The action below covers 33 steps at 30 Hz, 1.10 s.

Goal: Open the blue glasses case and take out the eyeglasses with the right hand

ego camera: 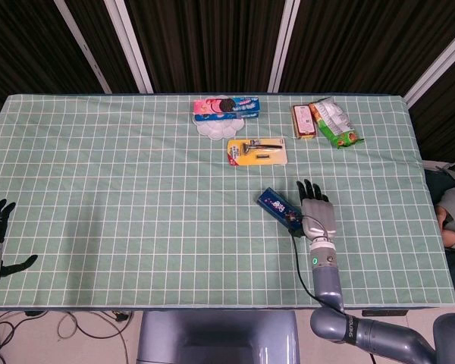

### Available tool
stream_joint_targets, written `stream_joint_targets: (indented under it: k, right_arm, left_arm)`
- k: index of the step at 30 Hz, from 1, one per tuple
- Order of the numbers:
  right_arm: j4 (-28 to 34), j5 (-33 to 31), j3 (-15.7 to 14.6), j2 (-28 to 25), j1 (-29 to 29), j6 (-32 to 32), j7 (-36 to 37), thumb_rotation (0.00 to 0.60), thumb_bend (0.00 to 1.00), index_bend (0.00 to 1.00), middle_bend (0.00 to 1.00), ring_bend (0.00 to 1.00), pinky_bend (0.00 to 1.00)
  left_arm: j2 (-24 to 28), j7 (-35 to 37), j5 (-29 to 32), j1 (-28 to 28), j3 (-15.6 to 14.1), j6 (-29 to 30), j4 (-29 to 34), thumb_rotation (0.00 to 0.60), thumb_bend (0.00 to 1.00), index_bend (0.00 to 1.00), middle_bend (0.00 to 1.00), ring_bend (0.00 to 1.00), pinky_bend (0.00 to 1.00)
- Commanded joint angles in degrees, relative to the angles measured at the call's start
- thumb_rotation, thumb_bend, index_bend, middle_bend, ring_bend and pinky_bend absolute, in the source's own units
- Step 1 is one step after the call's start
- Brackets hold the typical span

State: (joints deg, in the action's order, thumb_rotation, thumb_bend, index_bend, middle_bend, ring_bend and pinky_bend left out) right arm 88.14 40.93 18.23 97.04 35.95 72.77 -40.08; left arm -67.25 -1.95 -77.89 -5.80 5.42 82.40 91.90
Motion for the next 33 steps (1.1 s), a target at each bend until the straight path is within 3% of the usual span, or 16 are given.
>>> stream_joint_targets:
  k: [1, 11, 19, 25, 33]
  right_arm:
    - [-0.7, -1.1, 0.33, -0.8, 0.02, -0.24, -0.5, 0.6, 0.04, 0.0, 0.0, 0.0, 0.21]
    - [-3.14, -2.26, 0.82, -2.95, 0.47, -2.47, 0.27, 0.6, 0.08, 0.0, 0.0, 0.0, 0.21]
    - [-1.23, -3.6, 0.29, -4.07, 0.72, -2.89, -0.51, 0.6, 0.13, 0.01, 0.0, 0.0, 0.21]
    - [2.85, -4.37, 1.01, -4.55, 0.74, -3.09, 1.37, 0.6, 0.19, 0.16, 0.05, 0.0, 0.21]
    - [4.69, -5.52, 2.5, -3.66, 2.77, -3.04, 1.6, 0.6, 0.26, 0.21, 0.05, 0.0, 0.21]
  left_arm:
    - [-0.01, 0.08, 0.06, 0.01, 0.03, 0.0, -0.02, 0.6, 0.02, 0.0, 0.0, 0.0, 0.0]
    - [0.03, 0.22, 0.19, 0.09, 0.1, 0.1, 0.09, 0.6, 0.02, 0.0, 0.0, 0.0, 0.0]
    - [0.19, 0.5, 0.15, -0.02, 0.03, -0.25, 0.33, 0.6, 0.02, 0.0, 0.0, 0.0, 0.0]
    - [0.45, 1.0, 0.49, 0.06, 0.1, -0.41, 0.66, 0.6, 0.02, 0.0, 0.0, 0.0, 0.0]
    - [0.69, 1.37, 0.69, -0.04, 0.14, -0.79, 1.11, 0.6, 0.02, 0.0, 0.0, 0.0, 0.0]
